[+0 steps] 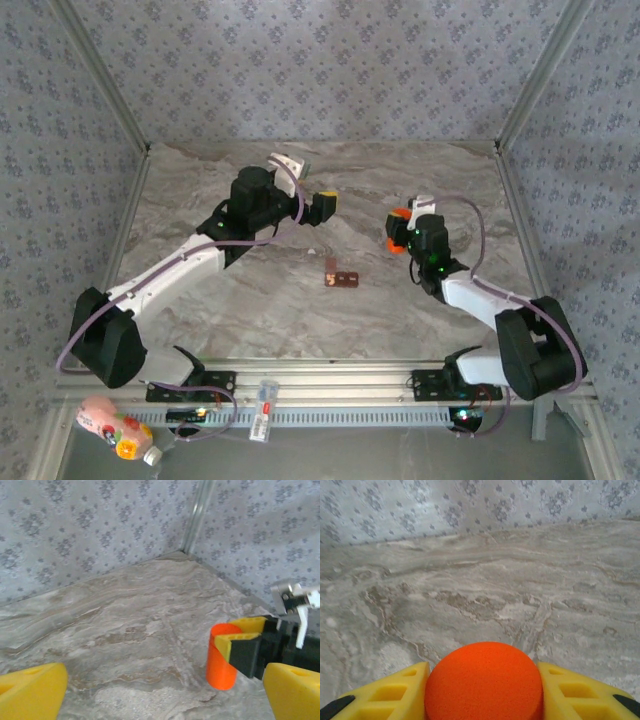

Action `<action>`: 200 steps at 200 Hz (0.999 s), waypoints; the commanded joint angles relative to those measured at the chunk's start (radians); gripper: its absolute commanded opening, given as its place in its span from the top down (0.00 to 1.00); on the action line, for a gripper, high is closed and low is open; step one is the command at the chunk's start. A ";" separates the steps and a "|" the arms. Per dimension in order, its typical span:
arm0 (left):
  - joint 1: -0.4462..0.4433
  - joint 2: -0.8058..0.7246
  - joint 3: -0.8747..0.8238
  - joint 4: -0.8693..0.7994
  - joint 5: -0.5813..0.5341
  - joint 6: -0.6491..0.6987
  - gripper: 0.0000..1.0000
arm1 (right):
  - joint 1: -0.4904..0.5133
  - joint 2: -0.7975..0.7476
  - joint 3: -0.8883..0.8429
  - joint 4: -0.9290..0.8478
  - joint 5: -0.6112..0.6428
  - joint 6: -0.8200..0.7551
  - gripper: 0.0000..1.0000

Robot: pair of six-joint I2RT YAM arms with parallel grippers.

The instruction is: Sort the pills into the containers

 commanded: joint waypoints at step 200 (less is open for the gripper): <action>0.081 0.096 0.021 -0.246 -0.102 -0.053 0.00 | 0.092 -0.268 0.275 -0.766 -0.377 0.142 0.26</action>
